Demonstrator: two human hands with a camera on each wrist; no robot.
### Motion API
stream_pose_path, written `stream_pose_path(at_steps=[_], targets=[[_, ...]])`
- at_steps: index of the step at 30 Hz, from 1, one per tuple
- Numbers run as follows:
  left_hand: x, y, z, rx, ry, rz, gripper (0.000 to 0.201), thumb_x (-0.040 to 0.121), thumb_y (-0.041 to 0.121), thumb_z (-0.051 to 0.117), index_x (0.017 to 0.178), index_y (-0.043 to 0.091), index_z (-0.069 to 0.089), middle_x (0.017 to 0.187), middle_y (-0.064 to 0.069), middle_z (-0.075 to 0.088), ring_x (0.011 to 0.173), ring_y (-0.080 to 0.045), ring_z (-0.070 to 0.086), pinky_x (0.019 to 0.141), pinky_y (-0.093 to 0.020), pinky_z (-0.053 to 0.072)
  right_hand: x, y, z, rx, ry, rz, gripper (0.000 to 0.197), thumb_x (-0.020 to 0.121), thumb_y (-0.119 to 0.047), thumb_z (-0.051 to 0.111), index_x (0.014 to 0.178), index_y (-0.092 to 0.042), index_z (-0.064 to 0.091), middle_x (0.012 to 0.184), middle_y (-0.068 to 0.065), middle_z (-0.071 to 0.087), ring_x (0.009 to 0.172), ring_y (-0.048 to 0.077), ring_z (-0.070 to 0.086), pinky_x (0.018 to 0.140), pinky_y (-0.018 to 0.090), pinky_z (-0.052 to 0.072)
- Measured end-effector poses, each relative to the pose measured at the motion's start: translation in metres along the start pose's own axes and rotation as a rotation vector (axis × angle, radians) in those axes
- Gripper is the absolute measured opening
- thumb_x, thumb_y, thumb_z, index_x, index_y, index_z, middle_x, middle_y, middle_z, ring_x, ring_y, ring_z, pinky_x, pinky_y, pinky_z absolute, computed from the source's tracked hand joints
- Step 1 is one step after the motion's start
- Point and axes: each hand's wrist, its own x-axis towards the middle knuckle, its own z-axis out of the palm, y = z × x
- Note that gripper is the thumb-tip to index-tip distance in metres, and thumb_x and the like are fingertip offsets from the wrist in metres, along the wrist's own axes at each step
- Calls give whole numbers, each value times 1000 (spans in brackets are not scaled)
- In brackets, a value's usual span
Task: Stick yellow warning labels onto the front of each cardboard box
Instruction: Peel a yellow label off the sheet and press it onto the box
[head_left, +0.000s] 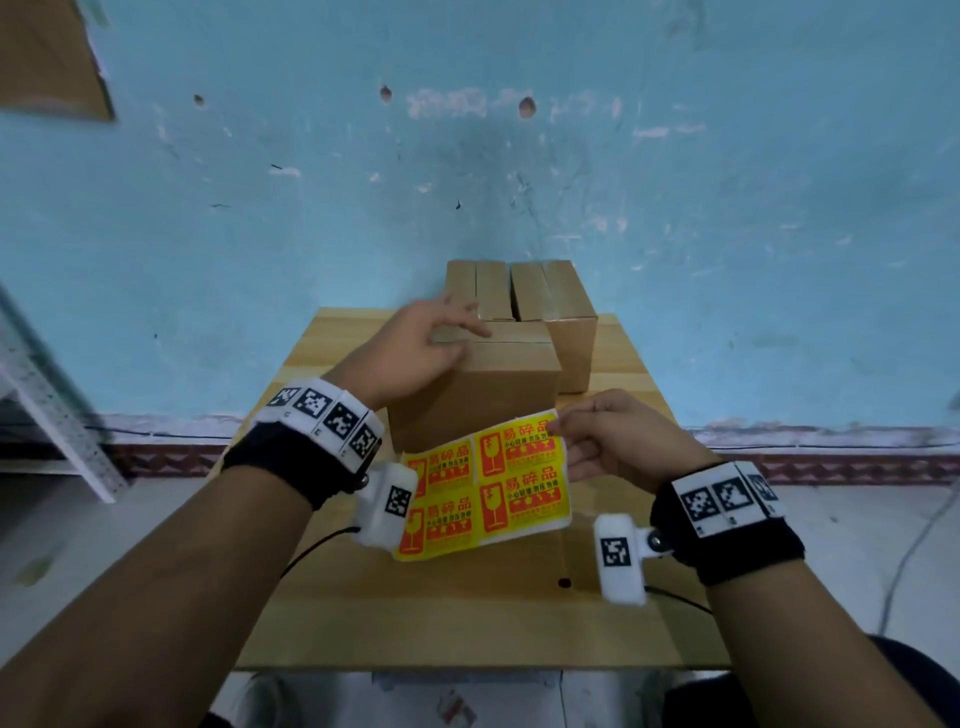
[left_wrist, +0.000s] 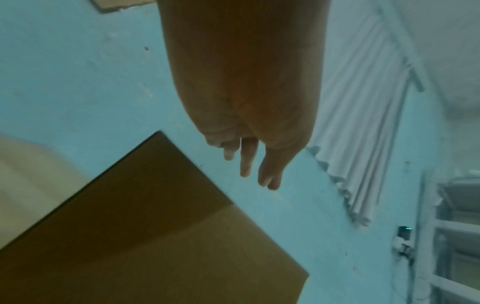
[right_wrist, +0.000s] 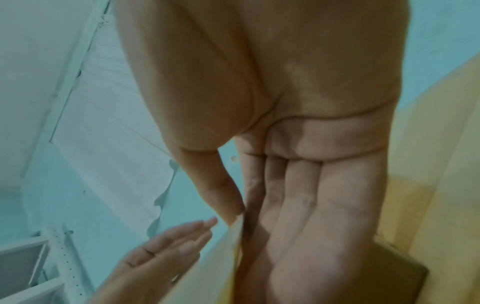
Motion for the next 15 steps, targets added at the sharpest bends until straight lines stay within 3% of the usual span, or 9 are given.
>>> stream_pose_path(at_steps=[1, 3, 5, 9, 12, 15], targets=[[-5, 6, 0, -26, 88, 35, 33, 92, 2, 59, 116, 22, 70, 138, 2, 60, 135, -4, 45, 116, -32, 31, 1, 3, 1, 26, 23, -8, 20, 97, -7, 56, 90, 3, 73, 86, 20, 77, 69, 23, 75, 63, 31, 62], [-16, 22, 5, -48, 166, 82, 32, 91, 5, 60, 112, 27, 69, 109, 8, 74, 102, 1, 64, 89, -27, 51, 3, 10, 5, 74, 90, -31, 22, 97, -10, 57, 92, 4, 72, 91, 24, 76, 71, 24, 75, 62, 31, 61], [-30, 36, 17, -31, 125, 45, 21, 90, 10, 64, 100, 27, 71, 87, 8, 75, 81, -2, 66, 69, -22, 52, 6, 17, 11, 118, 140, -72, 23, 97, -10, 57, 89, 5, 73, 93, 25, 76, 74, 28, 74, 66, 34, 63], [-53, 38, 45, -51, -57, -91, 7, 87, 25, 72, 94, 24, 72, 88, 9, 71, 79, -1, 67, 67, -20, 57, 11, 18, 25, 280, 116, -148, 27, 97, -7, 54, 101, 15, 69, 102, 34, 71, 84, 35, 71, 79, 41, 62], [-59, 25, 52, -132, -8, -151, 9, 86, 25, 74, 93, 22, 69, 88, 6, 70, 75, -4, 68, 66, -26, 58, 13, 12, 33, 365, 37, -212, 31, 98, -7, 51, 108, 20, 64, 108, 40, 66, 91, 38, 68, 83, 44, 60], [-65, 16, 51, -230, 57, -213, 12, 86, 20, 75, 91, 15, 66, 87, -5, 70, 78, -16, 70, 71, -34, 60, 15, 7, 36, 234, -20, -280, 31, 98, -8, 52, 106, 18, 66, 106, 37, 68, 91, 39, 70, 86, 45, 59]])
